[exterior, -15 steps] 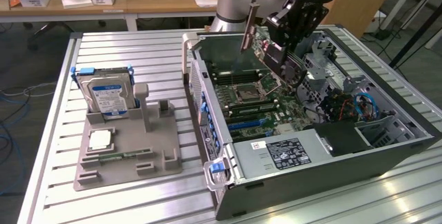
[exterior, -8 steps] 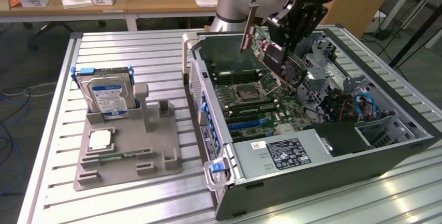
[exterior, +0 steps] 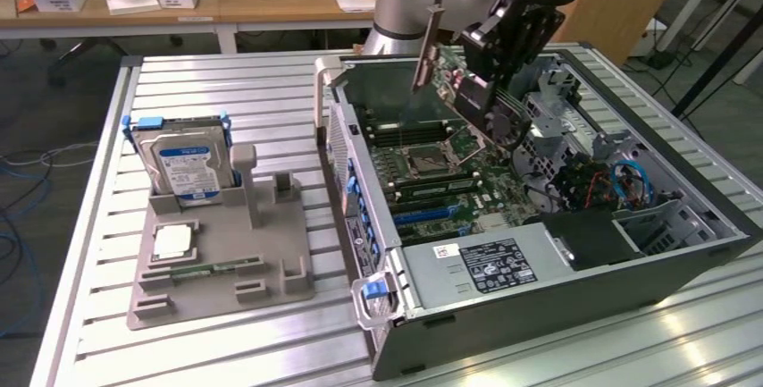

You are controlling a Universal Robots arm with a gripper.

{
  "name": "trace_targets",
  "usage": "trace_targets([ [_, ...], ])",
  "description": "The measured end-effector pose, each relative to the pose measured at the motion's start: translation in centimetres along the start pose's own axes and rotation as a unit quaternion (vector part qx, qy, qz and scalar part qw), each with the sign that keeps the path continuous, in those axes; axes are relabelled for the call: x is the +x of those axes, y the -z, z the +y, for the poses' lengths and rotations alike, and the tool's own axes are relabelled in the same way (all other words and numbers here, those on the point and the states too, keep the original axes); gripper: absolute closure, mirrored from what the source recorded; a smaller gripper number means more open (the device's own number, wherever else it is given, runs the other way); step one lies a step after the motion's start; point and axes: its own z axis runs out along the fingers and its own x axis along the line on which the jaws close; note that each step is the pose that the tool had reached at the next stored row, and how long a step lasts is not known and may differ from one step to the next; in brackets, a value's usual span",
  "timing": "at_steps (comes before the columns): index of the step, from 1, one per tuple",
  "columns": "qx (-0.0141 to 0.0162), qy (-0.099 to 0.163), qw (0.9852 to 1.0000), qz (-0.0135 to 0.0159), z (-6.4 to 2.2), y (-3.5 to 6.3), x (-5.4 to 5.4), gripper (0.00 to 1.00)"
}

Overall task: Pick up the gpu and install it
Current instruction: 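Insert the gpu into the slot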

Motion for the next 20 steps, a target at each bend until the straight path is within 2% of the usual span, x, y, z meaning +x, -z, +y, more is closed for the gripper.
trace_targets([
  [11,0.0000,0.027,0.9996,0.0011,0.00,0.00,0.00,0.74],
  [20,-0.0001,0.054,0.9986,0.0021,0.00,0.00,0.00,0.74],
])
